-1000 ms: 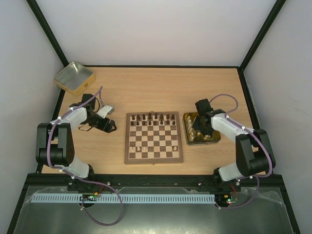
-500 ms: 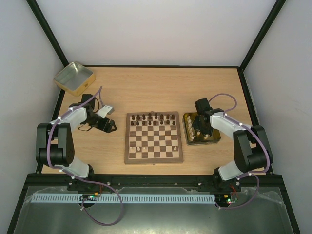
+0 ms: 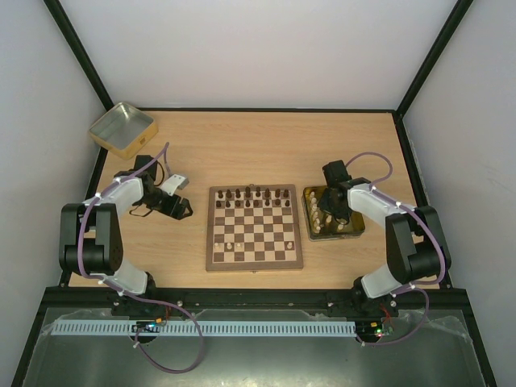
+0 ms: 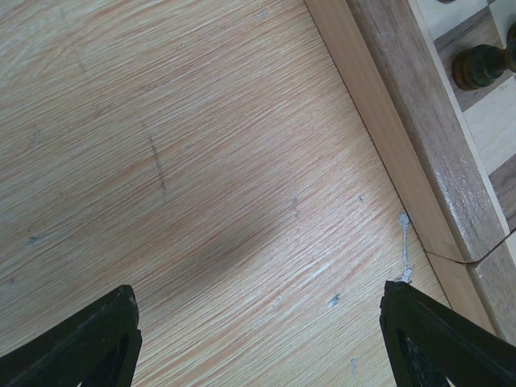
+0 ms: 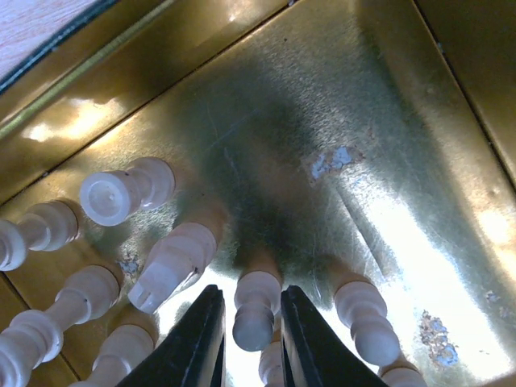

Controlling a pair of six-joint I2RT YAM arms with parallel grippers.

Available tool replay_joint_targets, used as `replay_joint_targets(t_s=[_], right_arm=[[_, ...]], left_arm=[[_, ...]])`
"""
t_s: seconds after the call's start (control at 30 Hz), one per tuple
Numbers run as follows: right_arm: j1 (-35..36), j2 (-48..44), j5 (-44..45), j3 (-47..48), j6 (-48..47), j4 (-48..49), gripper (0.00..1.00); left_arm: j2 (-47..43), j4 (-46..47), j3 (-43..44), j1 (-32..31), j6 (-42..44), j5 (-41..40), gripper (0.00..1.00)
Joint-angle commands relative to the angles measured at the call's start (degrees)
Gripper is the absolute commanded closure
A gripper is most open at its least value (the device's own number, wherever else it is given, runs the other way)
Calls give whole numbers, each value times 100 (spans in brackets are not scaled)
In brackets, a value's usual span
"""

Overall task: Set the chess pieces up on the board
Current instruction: Pick up the chess piece from the storage box.

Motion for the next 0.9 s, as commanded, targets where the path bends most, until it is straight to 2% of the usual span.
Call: replay_joint_targets(t_s=[0.0,0.17,0.37,0.87], right_arm=[[-38,72,134,118,-34,25,83],[-42,82,105,76,-54,37,86],[-41,42,213,38,-62,-20,98],[133,-777,741,371,-63,-871,98]], left_arm=[[-28,-117,-44,39,81,96,19],[-27,-116,-45,39,85,96,19],[-50,-118,-38,39,89,104,19],[58,-173,-27,83,162,140,19]])
